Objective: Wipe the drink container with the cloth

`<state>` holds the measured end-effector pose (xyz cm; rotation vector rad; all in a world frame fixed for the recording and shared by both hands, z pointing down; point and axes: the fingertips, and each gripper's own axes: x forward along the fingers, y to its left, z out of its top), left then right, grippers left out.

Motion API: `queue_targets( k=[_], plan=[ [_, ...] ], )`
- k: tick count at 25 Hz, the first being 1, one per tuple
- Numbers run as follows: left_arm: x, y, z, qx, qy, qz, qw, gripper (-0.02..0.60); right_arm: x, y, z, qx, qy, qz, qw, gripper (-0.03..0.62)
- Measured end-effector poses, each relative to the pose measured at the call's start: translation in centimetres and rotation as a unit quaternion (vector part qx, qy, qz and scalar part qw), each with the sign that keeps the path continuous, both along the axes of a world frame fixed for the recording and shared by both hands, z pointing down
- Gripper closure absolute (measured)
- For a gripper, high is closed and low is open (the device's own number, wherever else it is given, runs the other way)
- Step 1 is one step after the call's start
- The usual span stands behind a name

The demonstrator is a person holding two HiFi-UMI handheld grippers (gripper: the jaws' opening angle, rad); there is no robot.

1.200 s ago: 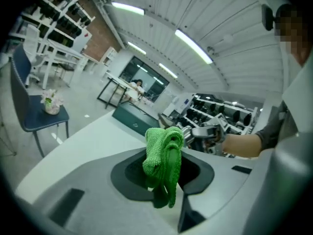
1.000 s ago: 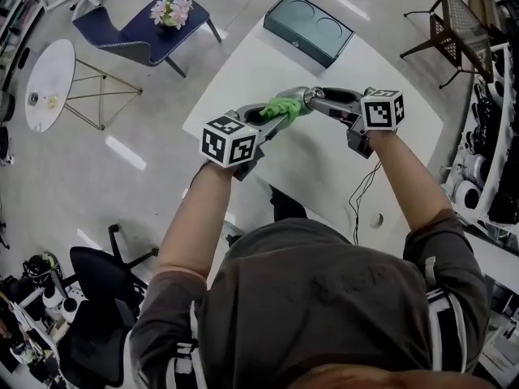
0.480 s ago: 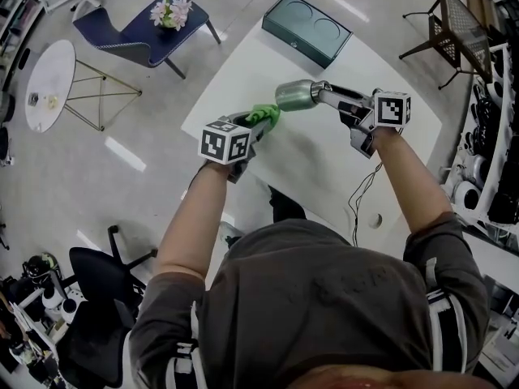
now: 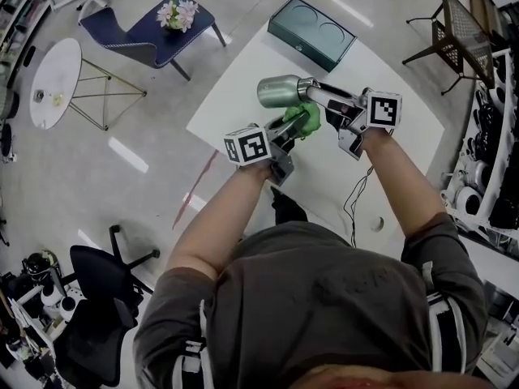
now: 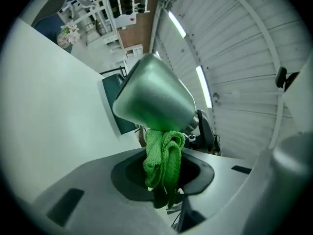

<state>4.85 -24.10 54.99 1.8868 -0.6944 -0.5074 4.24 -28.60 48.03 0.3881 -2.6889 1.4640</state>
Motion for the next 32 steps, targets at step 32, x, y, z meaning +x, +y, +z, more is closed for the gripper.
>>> queue_targets(
  k=[32],
  plan=[
    [-4.3,-2.3,3.0,0.01,-0.219,0.188,0.9574,0.491,1.1,4.7,8.6,0.251,0.322,-0.331,0.851,0.373]
  ],
)
